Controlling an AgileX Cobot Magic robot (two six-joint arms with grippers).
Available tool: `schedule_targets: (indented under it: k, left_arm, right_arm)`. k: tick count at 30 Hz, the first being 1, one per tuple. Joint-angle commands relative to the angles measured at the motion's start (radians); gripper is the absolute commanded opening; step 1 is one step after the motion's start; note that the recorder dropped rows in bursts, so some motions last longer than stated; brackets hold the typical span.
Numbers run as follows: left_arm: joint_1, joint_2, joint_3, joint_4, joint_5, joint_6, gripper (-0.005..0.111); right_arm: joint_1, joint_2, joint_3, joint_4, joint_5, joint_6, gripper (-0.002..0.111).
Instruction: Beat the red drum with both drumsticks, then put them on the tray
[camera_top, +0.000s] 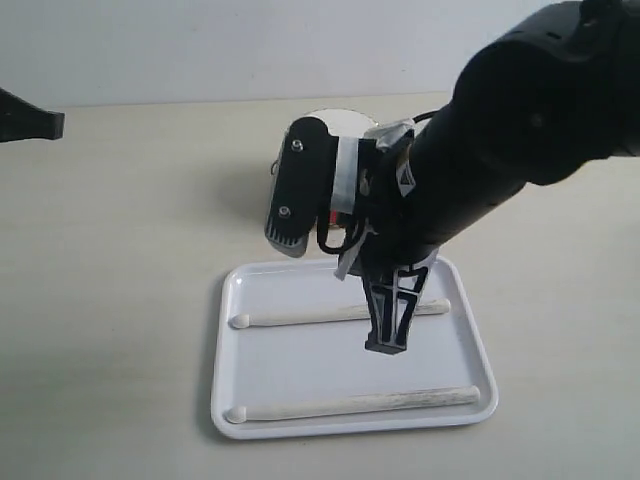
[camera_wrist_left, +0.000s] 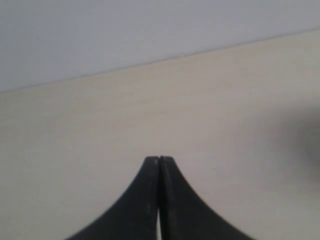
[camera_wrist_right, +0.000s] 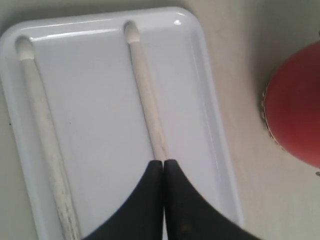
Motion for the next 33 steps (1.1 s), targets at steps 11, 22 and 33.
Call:
schedule_targets:
  k: [11,22,33]
  left_arm:
    - [-0.189,-0.009,0.07,0.348,0.02,-0.339,0.0]
    - [-0.189,-0.105,0.188,1.109,0.096,-1.19,0.0]
    - [-0.189,-0.16,0.322,2.13,-0.214,-2.229,0.0]
  right_arm:
    - [-0.251,-0.145,0.075,0.762,-0.205,-0.564,0.0]
    - [-0.501,-0.23,0.22,1.744,0.109,-1.33,0.0]
    - [-0.516,-0.228,0.264,1.744,0.013,-1.338,0.0]
